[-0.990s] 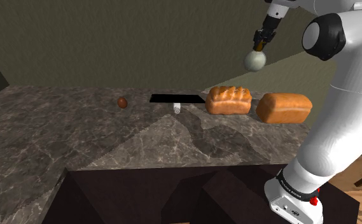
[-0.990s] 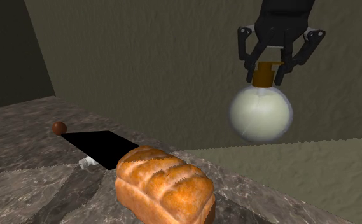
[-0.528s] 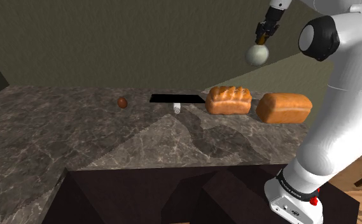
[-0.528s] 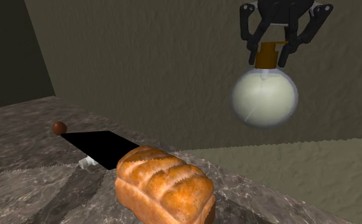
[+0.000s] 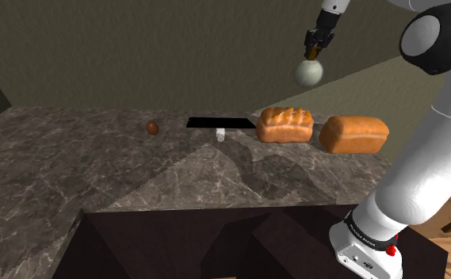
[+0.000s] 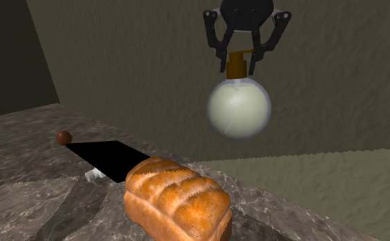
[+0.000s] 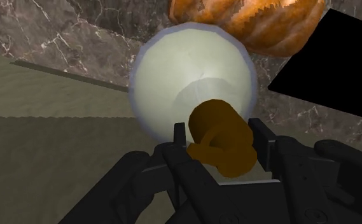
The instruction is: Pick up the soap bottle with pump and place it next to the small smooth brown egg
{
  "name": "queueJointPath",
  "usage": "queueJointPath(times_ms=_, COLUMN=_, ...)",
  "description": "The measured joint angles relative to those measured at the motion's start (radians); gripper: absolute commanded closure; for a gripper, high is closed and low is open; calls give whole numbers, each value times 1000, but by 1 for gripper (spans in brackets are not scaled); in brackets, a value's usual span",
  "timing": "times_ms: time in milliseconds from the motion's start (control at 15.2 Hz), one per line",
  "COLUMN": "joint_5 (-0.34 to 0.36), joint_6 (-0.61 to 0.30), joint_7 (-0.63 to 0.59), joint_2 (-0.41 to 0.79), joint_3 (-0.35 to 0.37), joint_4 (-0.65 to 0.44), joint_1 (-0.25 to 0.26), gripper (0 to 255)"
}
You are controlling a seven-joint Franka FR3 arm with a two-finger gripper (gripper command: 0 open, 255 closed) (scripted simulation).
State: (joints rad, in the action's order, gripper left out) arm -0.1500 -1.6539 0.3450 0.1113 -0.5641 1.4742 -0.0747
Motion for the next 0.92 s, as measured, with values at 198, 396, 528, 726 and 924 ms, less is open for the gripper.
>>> queueJointPath(times_ms=198, joint_5=44, joint_6=-40, joint_7=-81, joint_2=-66, joint_3=34, joint_4=88, joint_1=53, gripper=255)
queueJointPath(times_ms=396, joint_5=79, joint_6=-74, joint_7=-165, joint_2=-120, joint_3=74, joint_4=163, joint_1=98, gripper=255)
queueJointPath(times_ms=528, joint_5=100, joint_6=-93, joint_7=-223, joint_2=-153, joint_3=104, joint_4=207, joint_1=126, gripper=255)
queueJointPath(times_ms=726, joint_5=113, joint_6=-110, joint_7=-296, joint_2=-171, joint_3=142, joint_4=237, joint_1=159, gripper=255)
queueJointPath(times_ms=924, joint_5=124, joint_6=-134, joint_7=-373, joint_2=-183, joint_3=184, joint_4=268, joint_1=193, gripper=255)
